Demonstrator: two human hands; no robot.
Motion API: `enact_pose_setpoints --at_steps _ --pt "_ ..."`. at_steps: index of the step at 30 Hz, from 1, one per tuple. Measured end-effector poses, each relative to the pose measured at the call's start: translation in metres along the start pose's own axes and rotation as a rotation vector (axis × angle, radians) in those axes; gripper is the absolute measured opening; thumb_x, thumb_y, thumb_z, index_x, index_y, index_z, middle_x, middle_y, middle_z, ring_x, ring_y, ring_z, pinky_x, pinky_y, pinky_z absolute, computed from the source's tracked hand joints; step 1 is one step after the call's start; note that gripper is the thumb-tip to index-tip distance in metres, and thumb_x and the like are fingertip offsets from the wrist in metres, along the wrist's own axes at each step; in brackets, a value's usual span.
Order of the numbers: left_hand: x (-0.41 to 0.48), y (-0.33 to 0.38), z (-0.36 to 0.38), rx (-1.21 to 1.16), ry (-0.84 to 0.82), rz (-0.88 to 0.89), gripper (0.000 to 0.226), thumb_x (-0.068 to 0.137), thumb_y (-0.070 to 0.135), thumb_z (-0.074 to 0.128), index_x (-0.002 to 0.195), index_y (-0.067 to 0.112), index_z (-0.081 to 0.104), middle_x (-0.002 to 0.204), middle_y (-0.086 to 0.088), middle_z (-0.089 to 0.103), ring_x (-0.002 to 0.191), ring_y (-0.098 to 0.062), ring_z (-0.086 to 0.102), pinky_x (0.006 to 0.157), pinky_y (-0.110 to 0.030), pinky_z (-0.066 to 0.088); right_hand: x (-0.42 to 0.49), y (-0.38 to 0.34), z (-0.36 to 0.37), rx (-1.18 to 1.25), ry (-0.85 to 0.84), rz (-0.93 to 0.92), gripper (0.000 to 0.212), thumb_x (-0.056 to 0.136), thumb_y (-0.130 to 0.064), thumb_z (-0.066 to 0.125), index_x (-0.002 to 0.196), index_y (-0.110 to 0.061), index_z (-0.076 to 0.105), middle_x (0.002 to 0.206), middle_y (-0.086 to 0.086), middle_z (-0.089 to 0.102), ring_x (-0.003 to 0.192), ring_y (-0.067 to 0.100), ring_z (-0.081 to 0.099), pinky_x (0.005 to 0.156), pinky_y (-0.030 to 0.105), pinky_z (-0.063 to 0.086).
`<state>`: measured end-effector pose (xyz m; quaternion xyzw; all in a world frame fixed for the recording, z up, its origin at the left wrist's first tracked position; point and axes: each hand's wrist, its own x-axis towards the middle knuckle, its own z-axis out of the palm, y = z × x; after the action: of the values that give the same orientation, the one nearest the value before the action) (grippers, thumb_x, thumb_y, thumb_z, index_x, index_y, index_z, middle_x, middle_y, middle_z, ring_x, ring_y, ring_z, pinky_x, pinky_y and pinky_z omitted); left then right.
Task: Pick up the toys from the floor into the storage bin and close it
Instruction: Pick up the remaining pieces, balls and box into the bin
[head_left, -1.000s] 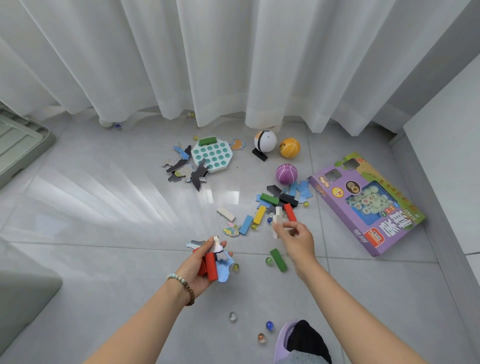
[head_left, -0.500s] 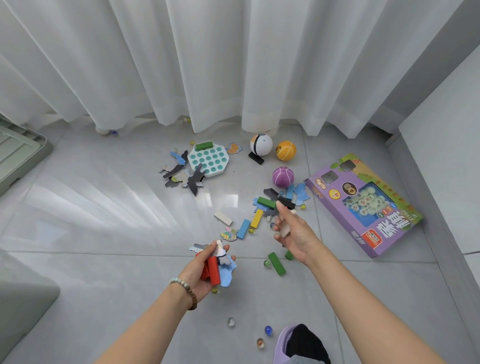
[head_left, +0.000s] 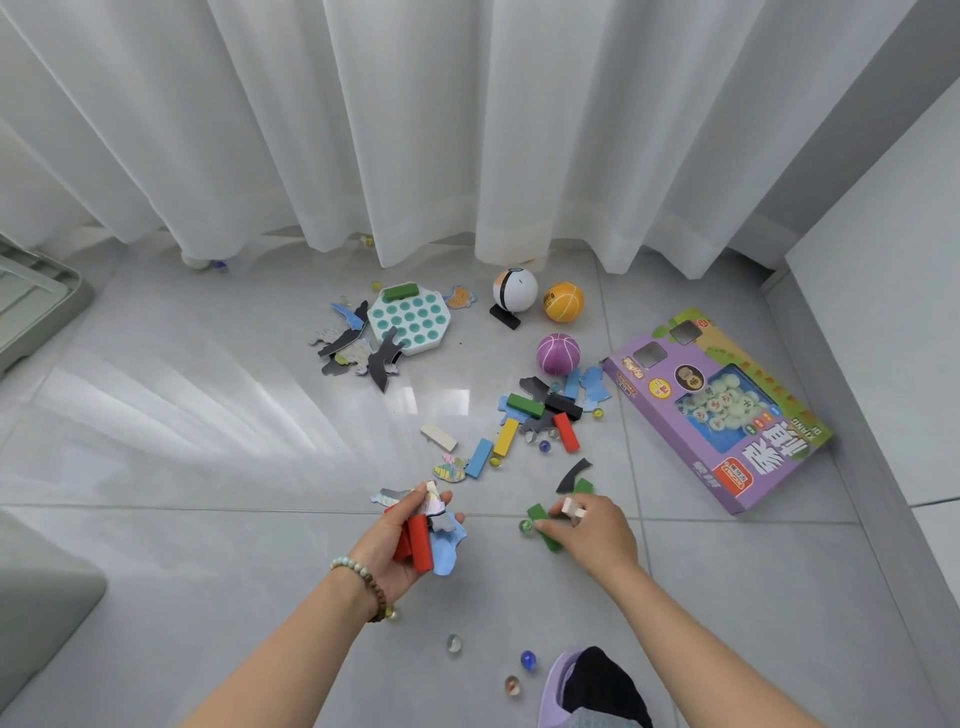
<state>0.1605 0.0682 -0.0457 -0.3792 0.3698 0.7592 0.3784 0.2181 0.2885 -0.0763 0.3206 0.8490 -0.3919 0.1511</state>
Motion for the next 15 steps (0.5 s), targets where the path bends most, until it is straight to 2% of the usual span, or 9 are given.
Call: enact_pose_setpoints --at_steps 2,4,8,10,13,15 --pt "0.001 0.000 0.000 -0.014 -0.004 -0.017 0.020 0.089 0.025 0.059 0.094 0.008 0.066 0.103 -0.007 0.067 0.079 -0.026 0.060 0.075 -0.036 0.048 -0.001 -0.004 0.002 -0.145 0.039 -0.038 0.027 0.071 -0.047 0.074 0.079 -0.023 0.066 0.076 -0.008 0.064 0.073 0.013 0.059 0.053 0.022 0.037" --pt "0.001 0.000 -0.001 -0.016 -0.003 -0.015 0.019 0.089 0.025 0.059 0.095 0.008 0.066 0.102 -0.006 0.067 0.076 -0.025 0.061 0.075 -0.036 0.048 -0.003 -0.007 0.003 -0.280 0.079 -0.101 0.028 0.075 -0.049 0.069 0.084 -0.023 0.065 0.081 -0.009 0.064 0.074 0.012 0.056 0.054 0.023 0.036" --pt "-0.001 0.000 -0.003 -0.021 0.000 -0.016 0.019 0.088 0.025 0.059 0.100 0.011 0.065 0.102 -0.006 0.068 0.073 -0.025 0.062 0.073 -0.035 0.048 -0.003 -0.010 0.004 -0.400 0.055 -0.157 0.023 0.080 -0.043 0.064 0.082 -0.021 0.059 0.078 -0.007 0.061 0.071 0.013 0.053 0.055 0.024 0.036" --pt "-0.002 0.002 -0.003 -0.025 0.003 -0.011 0.020 0.089 0.025 0.059 0.103 0.012 0.064 0.103 -0.006 0.068 0.075 -0.025 0.061 0.072 -0.035 0.048 -0.004 -0.012 0.002 -0.138 0.027 -0.102 0.020 0.078 -0.035 0.069 0.079 -0.016 0.064 0.072 -0.005 0.060 0.069 0.015 0.054 0.055 0.023 0.038" --pt "-0.004 0.004 -0.002 -0.021 0.004 -0.005 0.018 0.090 0.025 0.057 0.100 0.012 0.064 0.103 -0.007 0.067 0.080 -0.024 0.060 0.071 -0.035 0.051 -0.011 -0.026 -0.010 0.583 -0.012 0.071 0.011 0.080 -0.022 0.073 0.076 -0.014 0.067 0.063 -0.001 0.055 0.060 0.014 0.049 0.053 0.019 0.037" --pt "-0.006 0.004 0.000 -0.010 0.006 0.000 0.017 0.091 0.025 0.056 0.097 0.011 0.064 0.101 -0.007 0.067 0.083 -0.025 0.061 0.065 -0.033 0.057 -0.019 -0.036 -0.021 0.946 -0.141 0.120 0.014 0.079 -0.023 0.073 0.073 -0.015 0.062 0.062 0.002 0.048 0.055 0.013 0.042 0.050 0.021 0.034"
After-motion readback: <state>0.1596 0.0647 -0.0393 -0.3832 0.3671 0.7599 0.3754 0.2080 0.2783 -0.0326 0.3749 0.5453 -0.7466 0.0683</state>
